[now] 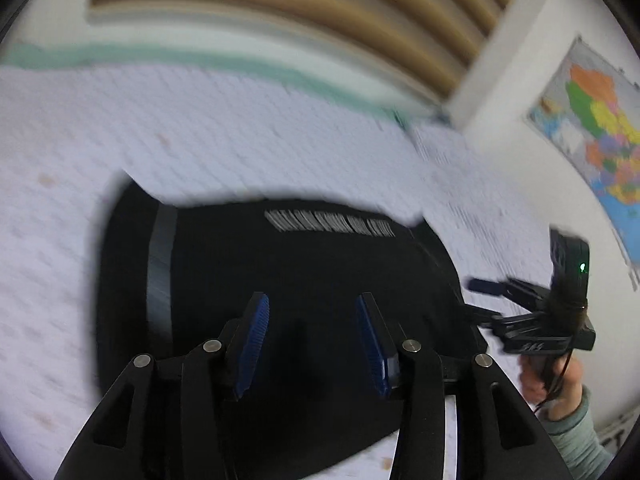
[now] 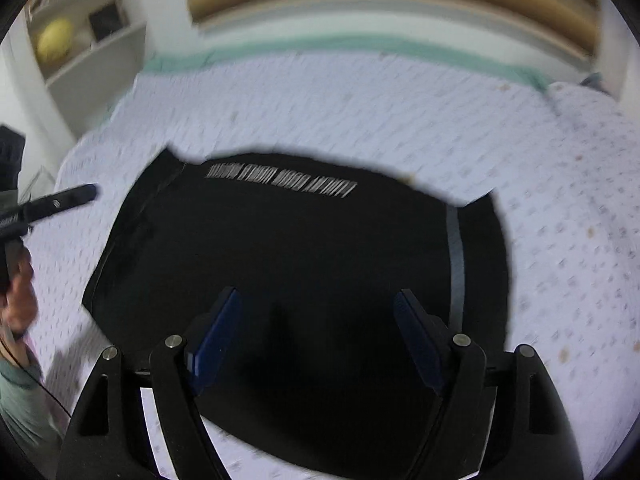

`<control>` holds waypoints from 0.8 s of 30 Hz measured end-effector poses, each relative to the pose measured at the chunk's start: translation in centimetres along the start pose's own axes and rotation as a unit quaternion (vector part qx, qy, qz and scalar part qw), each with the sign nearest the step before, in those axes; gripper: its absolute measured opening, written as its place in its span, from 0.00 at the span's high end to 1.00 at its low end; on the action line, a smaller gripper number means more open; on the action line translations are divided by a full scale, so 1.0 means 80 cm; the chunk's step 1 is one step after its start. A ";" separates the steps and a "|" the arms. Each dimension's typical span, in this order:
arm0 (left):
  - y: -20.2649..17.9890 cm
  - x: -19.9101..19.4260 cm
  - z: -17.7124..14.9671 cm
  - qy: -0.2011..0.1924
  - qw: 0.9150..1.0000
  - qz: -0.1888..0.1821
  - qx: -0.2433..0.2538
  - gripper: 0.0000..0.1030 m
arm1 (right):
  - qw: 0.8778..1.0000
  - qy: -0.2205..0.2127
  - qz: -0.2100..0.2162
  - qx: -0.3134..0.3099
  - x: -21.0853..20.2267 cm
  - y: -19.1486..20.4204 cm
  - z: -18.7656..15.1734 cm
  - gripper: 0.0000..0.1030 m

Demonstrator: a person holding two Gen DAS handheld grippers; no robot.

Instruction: Fold large clothes

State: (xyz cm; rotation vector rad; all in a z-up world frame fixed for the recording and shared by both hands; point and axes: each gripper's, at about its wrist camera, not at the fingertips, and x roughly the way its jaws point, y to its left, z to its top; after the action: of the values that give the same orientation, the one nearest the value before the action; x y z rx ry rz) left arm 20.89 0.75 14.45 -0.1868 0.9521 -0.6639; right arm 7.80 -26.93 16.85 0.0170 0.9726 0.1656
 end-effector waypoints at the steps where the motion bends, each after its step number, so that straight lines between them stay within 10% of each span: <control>1: -0.005 0.018 -0.003 0.017 1.000 0.004 -0.001 0.55 | 1.000 0.007 -0.018 -0.014 0.010 0.014 -0.004 0.22; 6: -0.007 0.101 -0.033 0.057 0.996 0.068 0.021 0.55 | 0.996 0.063 -0.053 -0.030 0.086 0.023 -0.029 0.15; 10: 0.036 0.116 -0.033 0.044 0.997 0.022 -0.055 0.55 | 0.998 0.056 -0.043 0.000 0.120 0.001 -0.039 0.00; 24: 0.001 0.084 0.066 0.019 0.998 0.009 -0.052 0.54 | 0.999 -0.020 -0.012 0.031 0.051 0.001 0.051 0.21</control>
State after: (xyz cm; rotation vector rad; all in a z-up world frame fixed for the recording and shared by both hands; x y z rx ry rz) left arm 27.87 -3.97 12.82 -0.2585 1.0254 -0.6028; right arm 13.40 -26.04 15.83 0.0656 0.9382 0.1132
